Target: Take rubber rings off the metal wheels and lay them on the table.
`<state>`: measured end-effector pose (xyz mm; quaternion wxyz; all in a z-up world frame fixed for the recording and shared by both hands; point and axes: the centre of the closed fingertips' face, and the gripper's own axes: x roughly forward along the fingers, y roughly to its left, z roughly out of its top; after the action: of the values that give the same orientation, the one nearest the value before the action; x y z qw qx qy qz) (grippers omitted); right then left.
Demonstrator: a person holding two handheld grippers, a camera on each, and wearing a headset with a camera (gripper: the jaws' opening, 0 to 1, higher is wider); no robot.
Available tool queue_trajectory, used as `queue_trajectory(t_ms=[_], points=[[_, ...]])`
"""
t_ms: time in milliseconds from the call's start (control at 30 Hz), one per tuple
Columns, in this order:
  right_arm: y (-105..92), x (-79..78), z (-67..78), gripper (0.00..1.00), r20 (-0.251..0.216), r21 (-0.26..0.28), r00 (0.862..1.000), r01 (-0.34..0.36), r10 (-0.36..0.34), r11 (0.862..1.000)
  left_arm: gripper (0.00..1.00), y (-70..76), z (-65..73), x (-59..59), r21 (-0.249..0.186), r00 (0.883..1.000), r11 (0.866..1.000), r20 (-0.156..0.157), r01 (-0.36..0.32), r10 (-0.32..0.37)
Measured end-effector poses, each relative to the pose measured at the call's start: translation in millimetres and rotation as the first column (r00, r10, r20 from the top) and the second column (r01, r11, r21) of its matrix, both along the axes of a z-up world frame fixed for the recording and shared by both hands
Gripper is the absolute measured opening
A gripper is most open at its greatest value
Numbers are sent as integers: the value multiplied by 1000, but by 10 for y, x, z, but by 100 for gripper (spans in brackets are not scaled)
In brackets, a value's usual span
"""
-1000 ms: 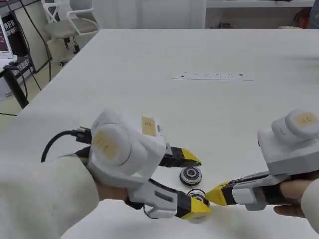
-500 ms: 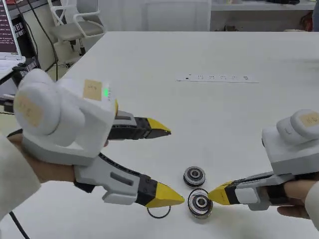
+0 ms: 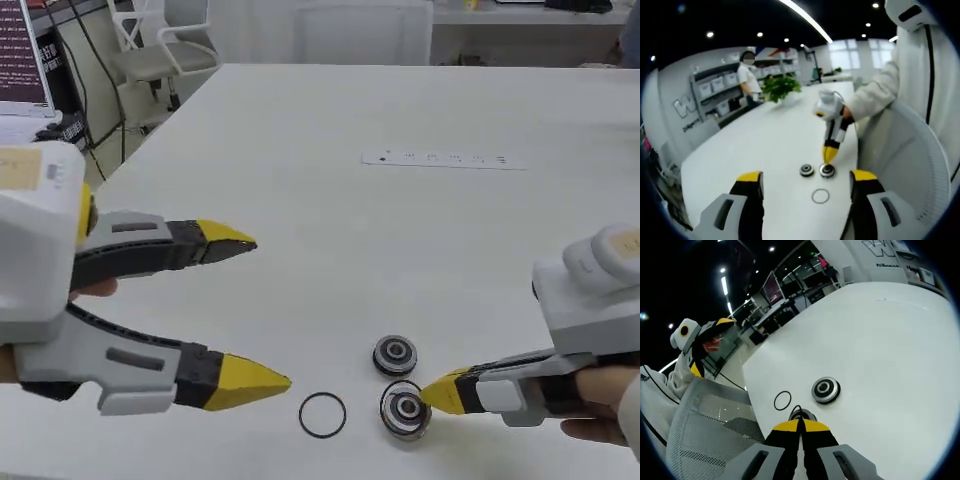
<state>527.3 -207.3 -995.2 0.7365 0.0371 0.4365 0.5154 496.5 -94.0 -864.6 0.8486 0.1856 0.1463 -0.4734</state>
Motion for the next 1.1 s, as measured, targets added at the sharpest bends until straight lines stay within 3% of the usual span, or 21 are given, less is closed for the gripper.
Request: queue_trajectory(t_ms=[367, 633, 1100], points=[[28, -36, 6, 0, -10, 7, 1000, -7, 7, 1000, 74, 196, -207, -121, -53, 994, 995, -62, -90, 87], [37, -45, 25, 0, -13, 14, 1000, -3, 3, 1000, 75, 186, -396, -172, -47, 988, 993, -113, -107, 101], [63, -20, 136, 0, -8, 55, 1000, 21, -21, 998, 75, 132, -528, -183, -45, 984, 993, -144, -108, 101]])
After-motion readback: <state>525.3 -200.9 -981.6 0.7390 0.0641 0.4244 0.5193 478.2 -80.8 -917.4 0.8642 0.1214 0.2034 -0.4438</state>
